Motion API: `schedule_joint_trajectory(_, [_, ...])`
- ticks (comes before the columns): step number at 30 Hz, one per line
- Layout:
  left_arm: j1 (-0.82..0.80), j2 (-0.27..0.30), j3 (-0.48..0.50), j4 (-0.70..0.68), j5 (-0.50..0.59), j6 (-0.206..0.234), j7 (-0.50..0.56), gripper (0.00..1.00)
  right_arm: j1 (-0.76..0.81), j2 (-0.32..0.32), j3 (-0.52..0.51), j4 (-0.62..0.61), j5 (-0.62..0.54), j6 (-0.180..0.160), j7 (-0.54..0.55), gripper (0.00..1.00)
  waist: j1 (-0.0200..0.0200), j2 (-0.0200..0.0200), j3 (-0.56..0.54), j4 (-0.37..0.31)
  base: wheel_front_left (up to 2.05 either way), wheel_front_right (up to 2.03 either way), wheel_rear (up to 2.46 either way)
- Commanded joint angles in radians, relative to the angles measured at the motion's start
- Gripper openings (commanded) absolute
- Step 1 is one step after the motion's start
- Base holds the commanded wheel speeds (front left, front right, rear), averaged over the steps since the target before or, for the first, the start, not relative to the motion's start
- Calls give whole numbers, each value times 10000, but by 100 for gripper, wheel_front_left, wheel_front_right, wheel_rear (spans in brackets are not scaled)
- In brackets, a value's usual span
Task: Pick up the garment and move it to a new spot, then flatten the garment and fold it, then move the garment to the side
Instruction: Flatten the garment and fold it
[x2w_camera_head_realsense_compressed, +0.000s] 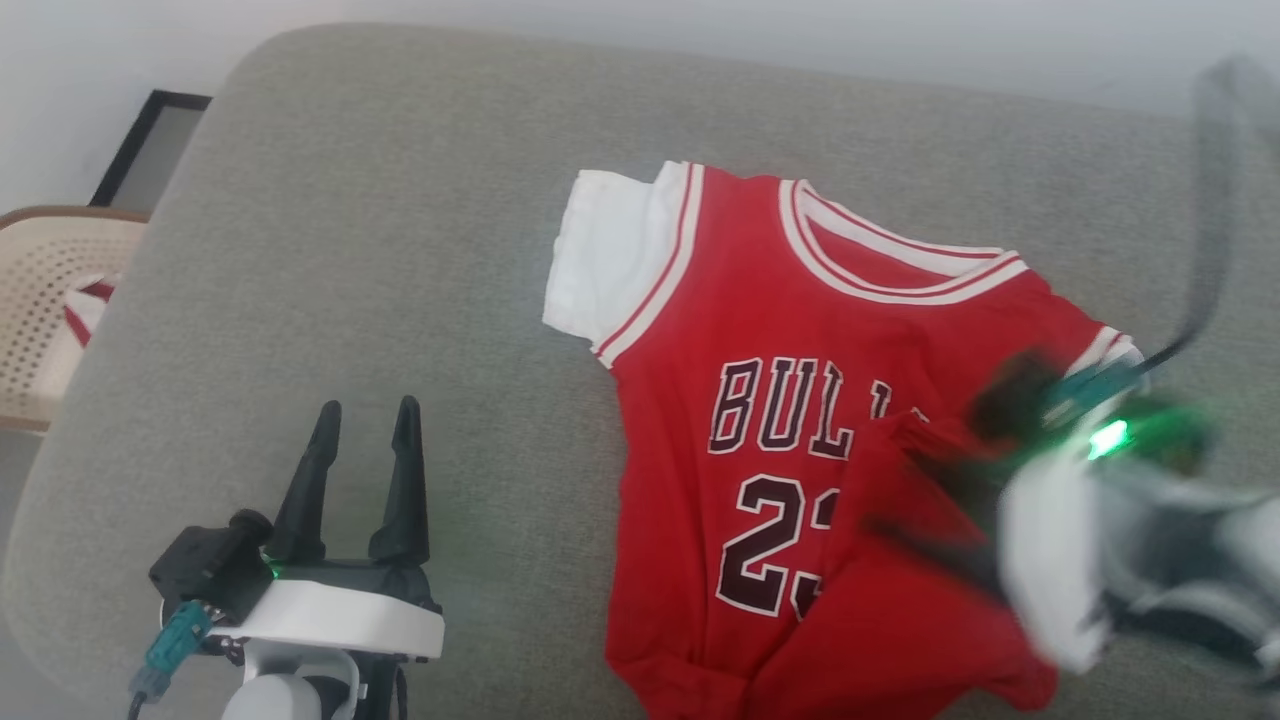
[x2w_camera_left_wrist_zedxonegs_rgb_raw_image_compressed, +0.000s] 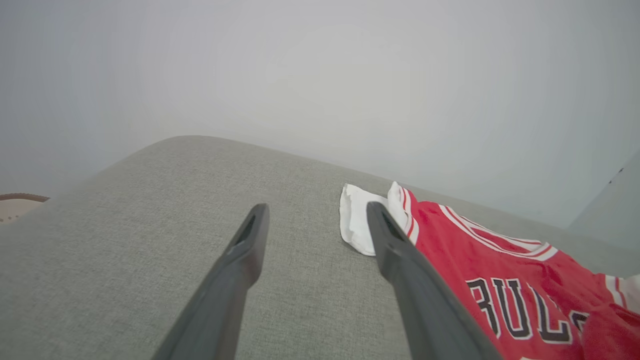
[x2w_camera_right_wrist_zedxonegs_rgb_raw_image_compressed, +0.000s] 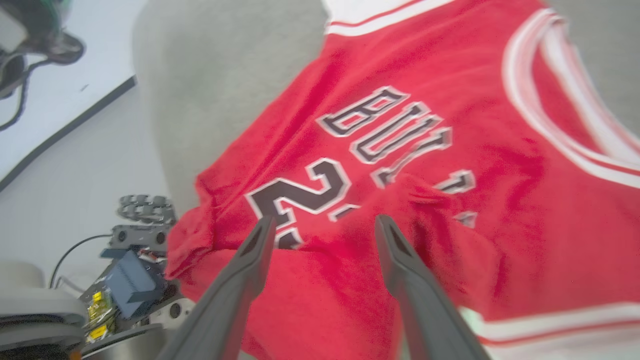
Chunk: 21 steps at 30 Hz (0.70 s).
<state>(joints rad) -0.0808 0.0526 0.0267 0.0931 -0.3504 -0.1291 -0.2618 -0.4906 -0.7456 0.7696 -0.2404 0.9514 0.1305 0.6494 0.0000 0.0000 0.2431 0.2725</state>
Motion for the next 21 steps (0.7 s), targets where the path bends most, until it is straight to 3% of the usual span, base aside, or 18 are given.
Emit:
schedule_joint_trajectory(1, [90, -16, -34, -51, 69, -15, -45, 100, 99, -306, -649, -80, 149, 4, 135, 100, 0, 0, -12, -183, 0, 0, 0])
schedule_joint_trajectory(5, [-142, -13, -237, -17, 9, -15, -44, 100, 108, -1247, -2817, 607, 194, 4, 722, 100, 0, 0, 153, -241, 0, 0, 0])
schedule_joint_trajectory(10, [-353, -16, -492, 119, -91, -16, -44, 100, 204, -1552, -4241, 2130, -248, 4, 1111, 100, 0, 0, 449, -47, 0, 0, 0])
schedule_joint_trajectory(15, [-543, -20, -639, 223, -216, -16, -44, 100, 776, -1417, -4833, 3175, -531, 5, 1345, 100, 0, 0, 777, 244, 0, 0, 0])
schedule_joint_trajectory(21, [-678, -16, -629, 187, -312, -16, -44, 100, 1026, -1052, -4729, 3090, -356, 4, 1519, 100, 0, 0, 1078, 328, 0, 0, 0])
